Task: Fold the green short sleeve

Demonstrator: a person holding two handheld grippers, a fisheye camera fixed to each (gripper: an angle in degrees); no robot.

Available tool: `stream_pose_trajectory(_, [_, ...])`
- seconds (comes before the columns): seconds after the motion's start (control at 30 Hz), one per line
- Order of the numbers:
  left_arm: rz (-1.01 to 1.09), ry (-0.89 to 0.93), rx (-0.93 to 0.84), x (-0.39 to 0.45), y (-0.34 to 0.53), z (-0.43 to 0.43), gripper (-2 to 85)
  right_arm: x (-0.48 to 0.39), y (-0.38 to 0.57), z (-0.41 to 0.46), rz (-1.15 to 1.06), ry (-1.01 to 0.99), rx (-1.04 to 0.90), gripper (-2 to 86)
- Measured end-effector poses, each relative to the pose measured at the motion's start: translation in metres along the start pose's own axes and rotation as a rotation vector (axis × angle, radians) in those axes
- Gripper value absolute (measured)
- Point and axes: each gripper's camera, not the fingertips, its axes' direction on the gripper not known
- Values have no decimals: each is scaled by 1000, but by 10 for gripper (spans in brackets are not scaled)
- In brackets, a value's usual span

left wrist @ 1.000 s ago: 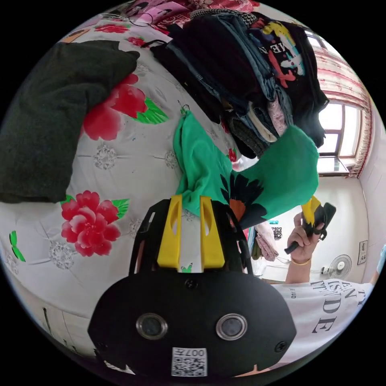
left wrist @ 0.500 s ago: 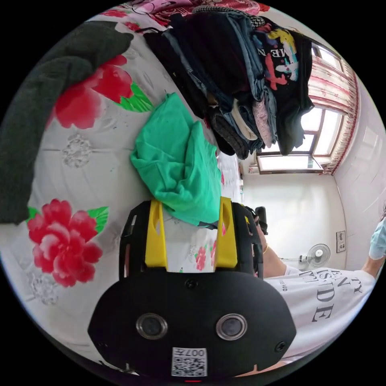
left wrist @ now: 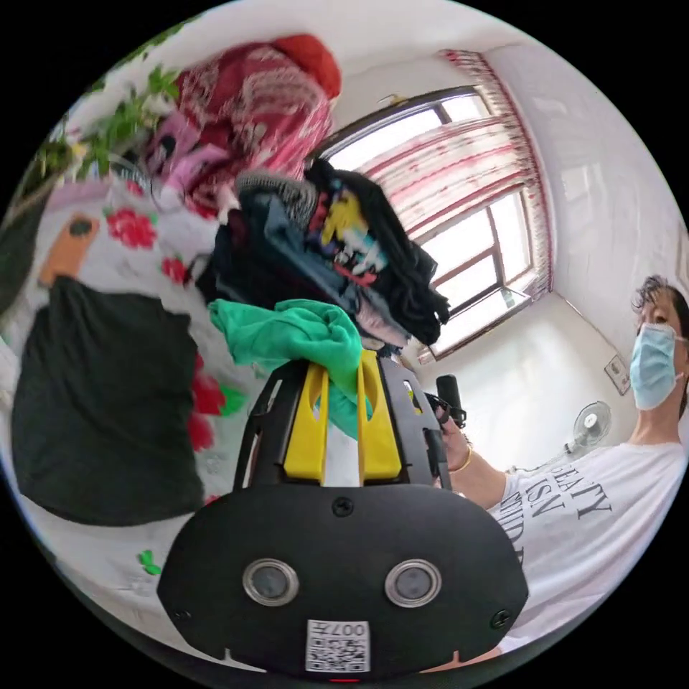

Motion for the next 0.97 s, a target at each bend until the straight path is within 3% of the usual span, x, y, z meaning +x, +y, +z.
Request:
stream_pose_trajectory(0.07, [25, -82, 42, 13, -5, -34, 68, -28, -12, 27, -96, 27, -31, 26])
stream_pose_trajectory(0.13, [-15, -335, 69, 19, 5, -66, 76, -39, -14, 54, -126, 112, -82, 25])
stream_pose_trajectory(0.23, [-106, -566, 46, 19, 41, -84, 95, -35, 12, 85, -128, 321, -215, 19])
stream_pose_trajectory(0.3, [-130, -626, -5, 24, 67, -80, 93, -28, 57, 100, -143, 571, -356, 16])
stream_pose_trajectory(0.5, [-53, -492, -370, 77, 118, 26, 90, 3, 209, 108, -125, 1044, -824, 0])
stream_pose_trajectory(0.6, [80, -432, -539, 126, 136, 99, 88, 19, 274, 112, -38, 1049, -1001, -1])
stream_pose_trajectory(0.7, [225, -419, -681, 179, 158, 165, 82, -1, 296, 99, -36, 1066, -704, -1])
stream_pose_trajectory(0.9, [402, -461, -900, 265, 210, 259, 77, 1, 321, 59, 219, 842, -411, 18])
stream_pose_trajectory(0.97, [418, -515, -984, 277, 229, 278, 78, -1, 332, 26, 269, 875, -308, 30])
